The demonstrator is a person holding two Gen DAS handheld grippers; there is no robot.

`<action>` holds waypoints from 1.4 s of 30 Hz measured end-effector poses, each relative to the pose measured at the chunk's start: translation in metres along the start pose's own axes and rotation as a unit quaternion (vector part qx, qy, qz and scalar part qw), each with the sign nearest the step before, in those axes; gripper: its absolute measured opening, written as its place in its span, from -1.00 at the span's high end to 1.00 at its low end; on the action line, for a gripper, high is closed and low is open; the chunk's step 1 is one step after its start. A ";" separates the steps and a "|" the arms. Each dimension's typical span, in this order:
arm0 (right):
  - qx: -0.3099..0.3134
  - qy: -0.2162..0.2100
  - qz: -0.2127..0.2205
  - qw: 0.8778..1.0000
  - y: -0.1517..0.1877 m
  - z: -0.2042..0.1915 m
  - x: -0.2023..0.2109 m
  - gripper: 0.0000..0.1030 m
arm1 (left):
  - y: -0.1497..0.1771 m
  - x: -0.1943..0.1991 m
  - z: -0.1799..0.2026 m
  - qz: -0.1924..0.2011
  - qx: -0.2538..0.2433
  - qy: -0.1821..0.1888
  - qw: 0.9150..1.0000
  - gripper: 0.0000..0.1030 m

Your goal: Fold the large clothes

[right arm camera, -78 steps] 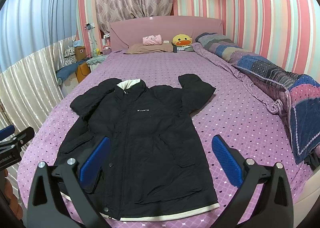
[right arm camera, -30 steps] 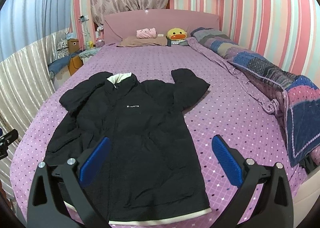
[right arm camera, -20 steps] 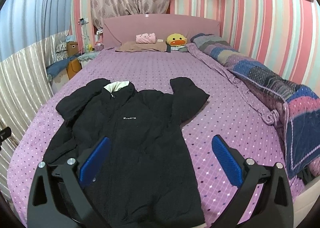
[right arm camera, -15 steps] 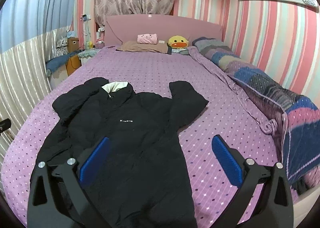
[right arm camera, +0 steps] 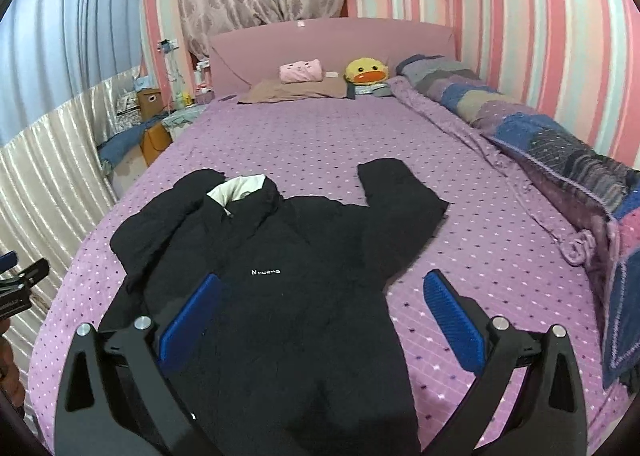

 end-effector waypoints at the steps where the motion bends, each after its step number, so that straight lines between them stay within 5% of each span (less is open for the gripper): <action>1: 0.003 0.005 0.000 1.000 -0.002 0.000 -0.005 -0.97 | -0.003 -0.006 0.002 0.000 -0.001 0.004 1.000 -0.94; 12: 0.020 0.080 0.004 0.997 -0.029 0.015 -0.077 -0.97 | -0.042 -0.095 0.006 -0.013 0.000 0.066 0.998 -0.94; 20: -0.014 0.045 -0.023 0.999 -0.025 0.027 -0.131 -0.97 | -0.062 -0.194 0.006 -0.047 -0.024 0.014 0.999 -0.94; 28: 0.015 0.086 -0.022 0.996 -0.023 0.021 -0.171 -0.97 | -0.083 -0.315 0.007 -0.098 -0.015 0.015 0.995 -0.94; 42: 0.042 0.089 -0.044 0.994 -0.064 0.011 -0.300 -0.97 | -0.099 -0.432 0.001 -0.159 -0.009 -0.009 0.987 -0.94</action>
Point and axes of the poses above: each gripper's, at about its wrist camera, not at the fingertips, and x roughly against the way its jaws point, z to its right, y to its underside, the point moved 2 cm from there along -x, roughly the way its jaws point, and after that the axes turned 2 degrees about y, right-handed, at the moved point
